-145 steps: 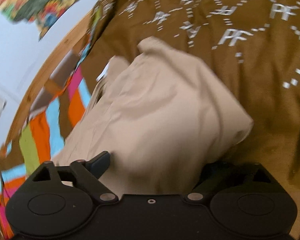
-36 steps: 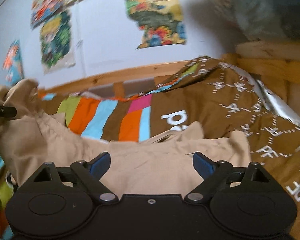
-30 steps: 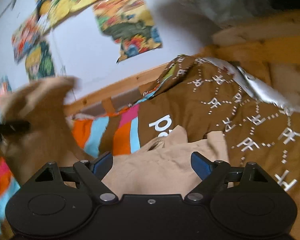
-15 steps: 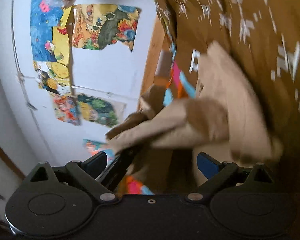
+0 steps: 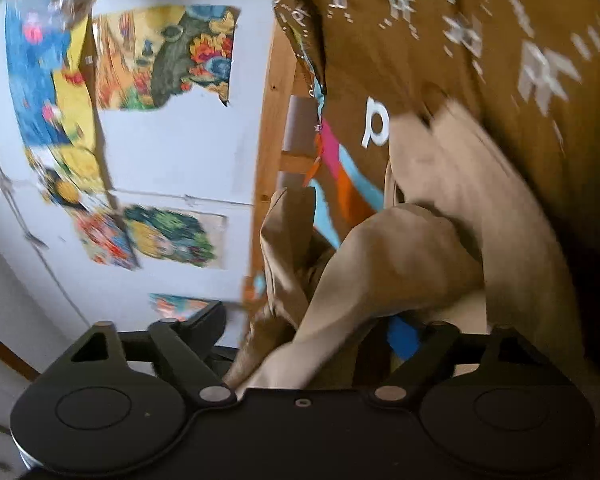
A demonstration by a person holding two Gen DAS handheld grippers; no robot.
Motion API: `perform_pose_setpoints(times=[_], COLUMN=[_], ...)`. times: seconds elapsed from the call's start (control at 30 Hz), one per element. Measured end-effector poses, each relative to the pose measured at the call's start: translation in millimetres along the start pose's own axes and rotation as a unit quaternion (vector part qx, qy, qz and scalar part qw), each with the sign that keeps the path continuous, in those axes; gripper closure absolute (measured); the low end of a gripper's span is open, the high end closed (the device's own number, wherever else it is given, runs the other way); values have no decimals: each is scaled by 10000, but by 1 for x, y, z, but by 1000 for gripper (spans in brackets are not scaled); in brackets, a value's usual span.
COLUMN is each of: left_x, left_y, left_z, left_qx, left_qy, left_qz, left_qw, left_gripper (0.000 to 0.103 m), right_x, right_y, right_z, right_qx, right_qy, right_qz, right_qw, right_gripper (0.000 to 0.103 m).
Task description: Fold large clothes
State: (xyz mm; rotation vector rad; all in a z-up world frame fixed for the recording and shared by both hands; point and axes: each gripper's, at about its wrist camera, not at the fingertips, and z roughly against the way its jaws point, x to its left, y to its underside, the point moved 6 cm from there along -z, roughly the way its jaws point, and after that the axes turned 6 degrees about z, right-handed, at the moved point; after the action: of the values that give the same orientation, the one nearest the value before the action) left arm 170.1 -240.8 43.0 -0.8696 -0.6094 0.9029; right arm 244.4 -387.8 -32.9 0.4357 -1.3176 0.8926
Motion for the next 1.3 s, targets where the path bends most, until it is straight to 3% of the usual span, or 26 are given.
perform_pose_setpoints(times=[0.17,0.23,0.33,0.4,0.53,0.63,0.7,0.77,0.93,0.97,1.0,1.07,1.1,1.13,1.3], left_x=[-15,-20,-30,-36,-49,-51,-47,-38,-32,-29,-27,-21,-16,-12,24], left_y=[9,14,24,27,33,47,63,73,72,72,72,70,70,69,59], left_z=[2,1,-2,-3,-9,-31,-52,-63,-55,-51,-48,-38,-31,-23,20], left_qx=[21,78,145,152,256,706,1128,1259,1145,1133,1164,1219,1178,1107,500], left_qy=[373,559,779,922,1346,1704,1900,2040,2150,2226,2358,2833,3005,3096,3154], left_qz=[-250,-281,-322,-330,-133,297,778,1204,1343,1475,1634,2134,2381,2507,2929], left_qw=[9990,9980,9963,9951,9905,9824,9722,9633,9605,9570,9509,9270,9160,9105,9013], left_gripper=[98,98,99,99,99,100,100,100,98,88,68,47,43,42,28], right_x=[6,3,2,9,12,-14,-35,-38,-22,-15,-8,6,12,17,39], right_y=[-22,-28,-30,-25,-10,-3,2,5,3,4,4,6,6,6,-5], right_z=[-10,-13,-10,-2,17,16,13,12,13,12,12,13,16,18,22], right_qx=[94,30,-127,-283,-636,-499,-382,-424,-332,-311,-300,-304,-366,-421,-680], right_qy=[800,1023,1392,1591,2250,2790,3041,3026,3037,3059,3090,3280,3377,3441,3789], right_qz=[888,1154,1771,2413,3467,3782,3855,3901,3869,3914,3995,4234,4366,4465,4398], right_qw=[9928,9880,9742,9569,9084,8813,8703,8686,8700,8674,8625,8439,8331,8249,8114], right_gripper=[57,63,82,87,88,88,91,89,70,62,59,32,27,26,21])
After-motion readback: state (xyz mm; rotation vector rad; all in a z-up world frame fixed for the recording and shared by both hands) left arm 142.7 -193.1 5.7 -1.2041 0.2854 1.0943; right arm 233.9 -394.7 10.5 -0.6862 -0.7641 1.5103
